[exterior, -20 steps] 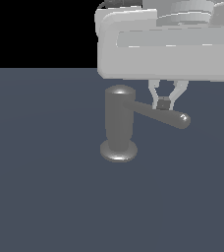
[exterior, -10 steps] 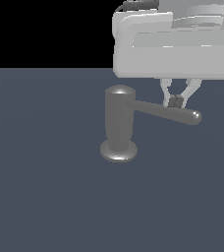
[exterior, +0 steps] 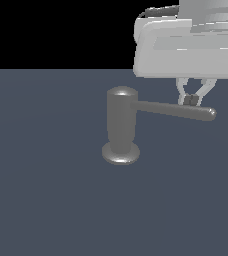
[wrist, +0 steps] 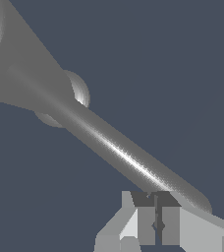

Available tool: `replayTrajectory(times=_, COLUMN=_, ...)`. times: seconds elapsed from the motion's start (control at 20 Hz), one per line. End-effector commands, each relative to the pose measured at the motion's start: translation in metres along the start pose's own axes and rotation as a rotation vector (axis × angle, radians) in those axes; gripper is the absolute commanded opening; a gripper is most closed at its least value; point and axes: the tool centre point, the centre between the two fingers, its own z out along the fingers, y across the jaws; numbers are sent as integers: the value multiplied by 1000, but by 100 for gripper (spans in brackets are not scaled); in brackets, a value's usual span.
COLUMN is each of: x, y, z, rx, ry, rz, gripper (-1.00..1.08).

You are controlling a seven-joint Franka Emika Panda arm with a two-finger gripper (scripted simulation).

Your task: Turn on the faucet by rotating a designated handle.

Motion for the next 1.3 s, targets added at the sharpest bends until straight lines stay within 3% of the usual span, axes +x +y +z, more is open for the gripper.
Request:
replayTrajectory(times=0.0, x=5, y=3, z=8, rx=0, ry=-17, rz=-6, gripper=-100)
replayTrajectory(times=1.25, x=68, y=61, z=23, rx=1, ry=-48, rz=6, gripper=-100)
